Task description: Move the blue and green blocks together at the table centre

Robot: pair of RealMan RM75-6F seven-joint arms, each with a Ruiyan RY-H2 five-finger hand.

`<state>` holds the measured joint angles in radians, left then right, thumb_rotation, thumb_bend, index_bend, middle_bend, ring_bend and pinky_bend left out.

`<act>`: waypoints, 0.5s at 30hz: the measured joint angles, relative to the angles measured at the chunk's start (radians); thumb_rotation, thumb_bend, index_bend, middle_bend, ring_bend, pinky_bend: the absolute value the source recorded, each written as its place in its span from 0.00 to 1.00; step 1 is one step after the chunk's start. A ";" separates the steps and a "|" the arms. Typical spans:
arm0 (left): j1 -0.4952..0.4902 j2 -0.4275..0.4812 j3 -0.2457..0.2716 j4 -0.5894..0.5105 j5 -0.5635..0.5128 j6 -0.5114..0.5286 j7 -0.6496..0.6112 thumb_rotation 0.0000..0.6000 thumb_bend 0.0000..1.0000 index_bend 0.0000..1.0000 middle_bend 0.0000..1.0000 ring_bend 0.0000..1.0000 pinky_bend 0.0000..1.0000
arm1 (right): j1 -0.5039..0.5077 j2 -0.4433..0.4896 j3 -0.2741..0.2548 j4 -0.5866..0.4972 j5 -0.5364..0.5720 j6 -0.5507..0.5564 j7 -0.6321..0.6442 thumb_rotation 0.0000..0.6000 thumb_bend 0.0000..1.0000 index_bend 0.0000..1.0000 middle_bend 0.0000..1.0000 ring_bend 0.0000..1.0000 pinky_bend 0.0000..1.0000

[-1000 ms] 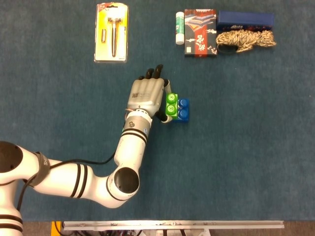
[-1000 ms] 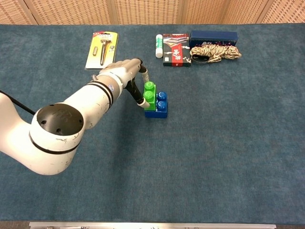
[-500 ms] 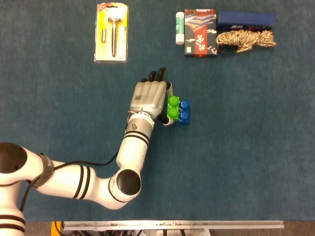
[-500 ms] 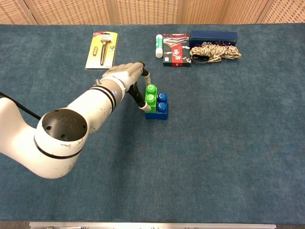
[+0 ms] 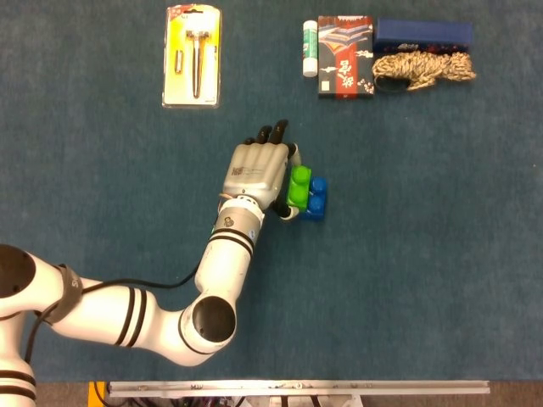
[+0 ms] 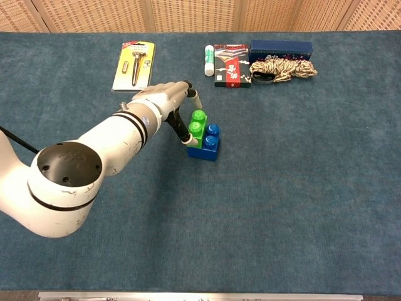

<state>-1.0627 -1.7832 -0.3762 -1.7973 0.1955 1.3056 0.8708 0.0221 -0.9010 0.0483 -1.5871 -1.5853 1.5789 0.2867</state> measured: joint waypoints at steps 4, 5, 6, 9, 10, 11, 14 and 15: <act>0.005 0.018 0.001 -0.031 0.007 0.008 -0.001 1.00 0.13 0.03 0.01 0.00 0.15 | 0.002 -0.001 -0.001 -0.002 0.001 -0.005 -0.005 1.00 0.04 0.28 0.15 0.00 0.03; 0.007 0.024 0.002 -0.039 0.008 0.010 -0.002 1.00 0.13 0.03 0.01 0.00 0.15 | 0.002 -0.001 -0.001 -0.003 0.001 -0.006 -0.007 1.00 0.04 0.28 0.15 0.00 0.03; 0.009 0.029 0.003 -0.045 0.009 0.012 -0.003 1.00 0.13 0.03 0.01 0.00 0.15 | 0.003 -0.002 -0.001 -0.003 0.001 -0.007 -0.007 1.00 0.04 0.28 0.15 0.00 0.03; 0.017 0.050 0.006 -0.073 0.010 0.020 -0.004 1.00 0.13 0.03 0.01 0.00 0.15 | 0.003 0.000 -0.001 -0.004 0.001 -0.008 -0.007 1.00 0.04 0.28 0.15 0.00 0.03; 0.020 0.059 0.007 -0.083 0.010 0.024 -0.004 1.00 0.13 0.03 0.01 0.00 0.15 | 0.003 0.000 -0.001 -0.004 0.002 -0.007 -0.006 1.00 0.04 0.28 0.15 0.00 0.03; 0.025 0.072 0.009 -0.100 0.012 0.029 -0.006 1.00 0.13 0.03 0.01 0.00 0.15 | 0.003 0.000 0.000 -0.003 0.003 -0.007 -0.005 1.00 0.04 0.28 0.15 0.00 0.03; 0.045 0.118 0.015 -0.156 0.022 0.048 -0.012 1.00 0.13 0.06 0.01 0.00 0.15 | 0.002 0.000 0.000 -0.002 0.005 -0.008 -0.004 1.00 0.04 0.28 0.15 0.00 0.03; 0.052 0.136 0.018 -0.176 0.027 0.055 -0.015 1.00 0.13 0.08 0.01 0.00 0.15 | 0.003 0.000 0.000 -0.003 0.005 -0.008 -0.006 1.00 0.04 0.28 0.15 0.00 0.03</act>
<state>-1.0102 -1.6475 -0.3585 -1.9733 0.2221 1.3603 0.8561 0.0250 -0.9008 0.0486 -1.5900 -1.5799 1.5705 0.2810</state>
